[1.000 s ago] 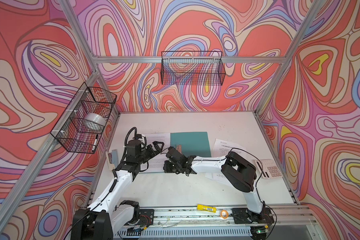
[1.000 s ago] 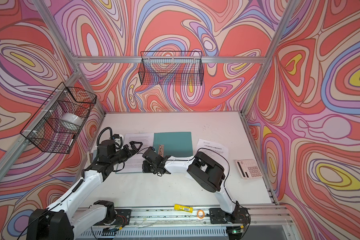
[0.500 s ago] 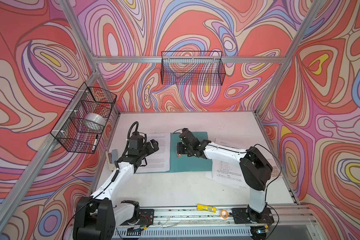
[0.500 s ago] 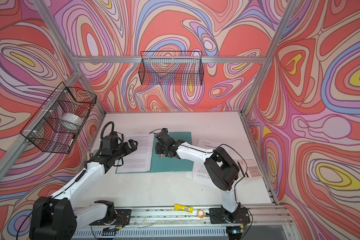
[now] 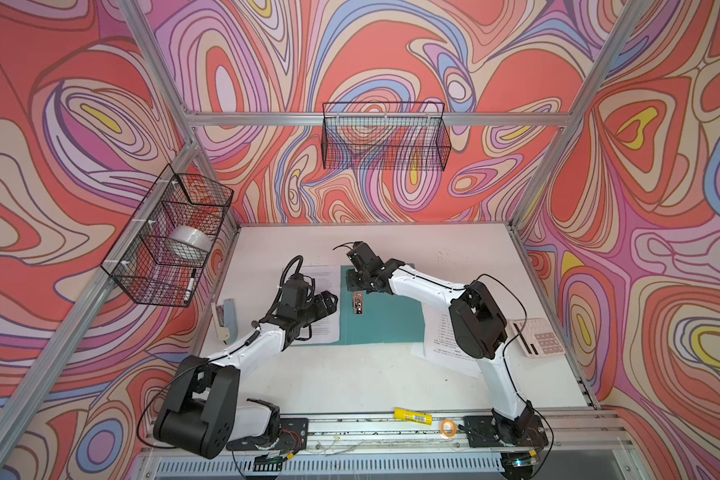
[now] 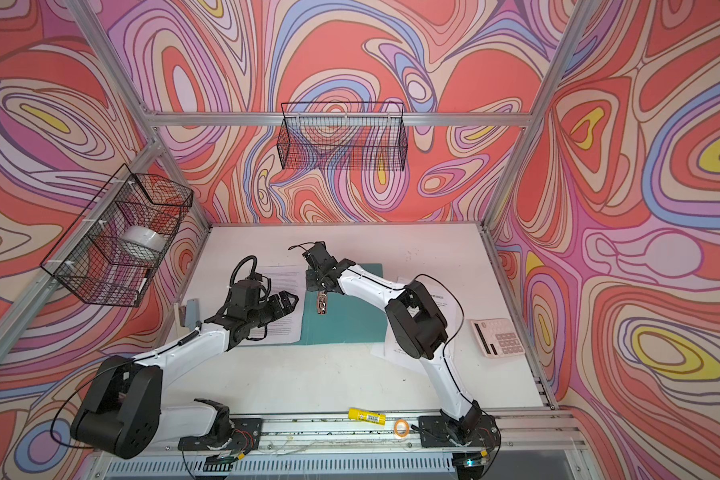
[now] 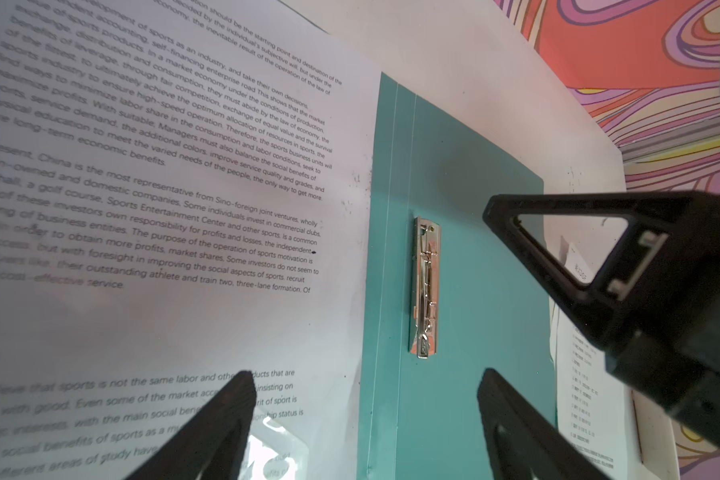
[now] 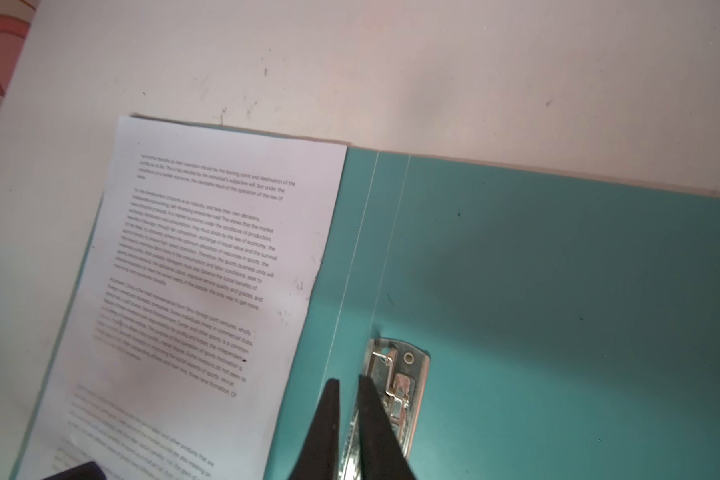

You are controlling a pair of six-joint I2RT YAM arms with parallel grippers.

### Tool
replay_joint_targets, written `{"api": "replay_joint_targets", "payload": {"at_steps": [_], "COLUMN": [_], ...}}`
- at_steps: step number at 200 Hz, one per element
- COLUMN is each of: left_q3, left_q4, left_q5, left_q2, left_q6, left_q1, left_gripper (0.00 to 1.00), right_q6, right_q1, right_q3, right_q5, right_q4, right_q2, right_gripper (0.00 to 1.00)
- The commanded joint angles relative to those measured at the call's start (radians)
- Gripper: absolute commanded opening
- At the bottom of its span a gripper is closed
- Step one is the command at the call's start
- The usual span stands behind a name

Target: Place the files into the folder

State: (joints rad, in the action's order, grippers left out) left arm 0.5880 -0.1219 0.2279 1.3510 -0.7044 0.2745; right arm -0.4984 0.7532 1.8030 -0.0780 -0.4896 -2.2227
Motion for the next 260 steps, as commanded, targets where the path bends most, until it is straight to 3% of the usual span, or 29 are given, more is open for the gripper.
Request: {"api": "replay_joint_targets", "payload": {"at_steps": [1,29,88,171,201,260], "left_q3": [-0.023,-0.037,-0.063,-0.113,-0.125,-0.136], "left_q4": [-0.067,-0.094,-0.099,-0.119,-0.146,-0.144], "left_q5": [0.047,0.073,0.077,0.08,0.084,0.08], "left_q2": [0.036,0.066,0.069,0.106,0.126,0.123], "left_q6": [-0.006,-0.015,-0.016,-0.041,-0.059,-0.061], "left_q1": [0.0,0.001,0.003,0.002,0.003,0.002], "left_gripper": [0.81,0.77,0.76,0.7,0.65,0.63], "right_q6": [0.016,0.008,-0.048,-0.142,-0.158,-0.168], "right_q1": [-0.006,-0.008,-0.007,-0.006,-0.006,-0.007], "right_q3": [0.039,0.022,-0.167,-0.336,-0.351,-0.36], "right_q5": [0.009,0.037,0.171,0.282,0.293,0.279], "right_q4": [-0.059,-0.056,0.03,0.142,0.154,0.151], "right_q2": [-0.03,-0.029,0.081,0.163,0.156,0.149], "right_gripper": [0.06,0.06,0.05,0.1,0.1,0.1]}}
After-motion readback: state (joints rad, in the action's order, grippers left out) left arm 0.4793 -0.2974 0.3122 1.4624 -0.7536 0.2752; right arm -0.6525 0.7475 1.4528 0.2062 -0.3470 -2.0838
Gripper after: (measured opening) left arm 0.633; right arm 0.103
